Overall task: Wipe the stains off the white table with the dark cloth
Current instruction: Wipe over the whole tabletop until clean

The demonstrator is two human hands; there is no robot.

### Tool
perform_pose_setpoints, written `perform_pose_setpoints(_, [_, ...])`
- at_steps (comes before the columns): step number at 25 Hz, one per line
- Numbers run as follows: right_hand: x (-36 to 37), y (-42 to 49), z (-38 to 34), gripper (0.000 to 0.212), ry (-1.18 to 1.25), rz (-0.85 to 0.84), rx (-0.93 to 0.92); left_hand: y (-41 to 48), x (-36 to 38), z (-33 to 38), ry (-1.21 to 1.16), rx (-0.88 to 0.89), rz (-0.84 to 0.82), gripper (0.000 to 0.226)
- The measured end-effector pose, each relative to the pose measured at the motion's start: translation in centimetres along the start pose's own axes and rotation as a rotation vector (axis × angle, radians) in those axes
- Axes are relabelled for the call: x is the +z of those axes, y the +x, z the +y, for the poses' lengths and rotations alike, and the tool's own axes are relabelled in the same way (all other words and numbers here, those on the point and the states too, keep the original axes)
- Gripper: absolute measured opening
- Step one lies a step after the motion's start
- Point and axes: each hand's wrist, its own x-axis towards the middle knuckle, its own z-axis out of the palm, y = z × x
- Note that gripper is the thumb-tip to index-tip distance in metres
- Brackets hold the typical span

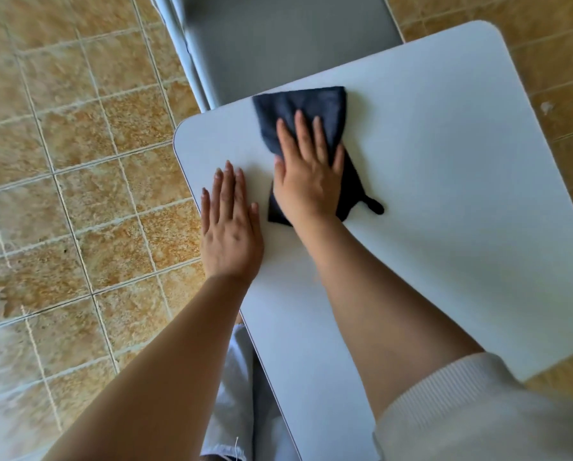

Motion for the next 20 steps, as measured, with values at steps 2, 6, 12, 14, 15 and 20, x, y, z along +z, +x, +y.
perform_pose_setpoints(2, [-0.6, -2.9, -1.6, 0.051, 0.057, -0.058, -0.108, -0.3, -0.6, -0.8, 0.026, -0.103, 0.028, 0.055])
perform_pose_setpoints(6, [-3.3, -11.0, -1.3, 0.050, 0.078, -0.154, -0.225, -2.2, -1.4, -1.3, 0.006, -0.143, -0.002, 0.053])
perform_pose_setpoints(12, [-7.6, -19.9, 7.0, 0.052, -0.104, -0.158, -0.046, -8.0, 0.0, 0.1, 0.040, -0.055, -0.062, 0.057])
perform_pose_setpoints(14, [-7.3, -18.7, 8.7, 0.052, -0.154, -0.125, 0.104, -8.5, 0.5, -0.2, 0.082, -0.038, -0.078, 0.057])
perform_pose_setpoints(15, [-6.7, -17.3, 8.7, 0.051, -0.157, -0.092, 0.182, -8.6, 0.6, -0.3, 0.094, -0.035, -0.084, 0.057])
perform_pose_setpoints(20, [-3.3, -11.4, 2.7, 0.049, -0.043, 0.023, 0.232, -8.6, 0.9, -0.7, 0.100, -0.014, -0.070, 0.058])
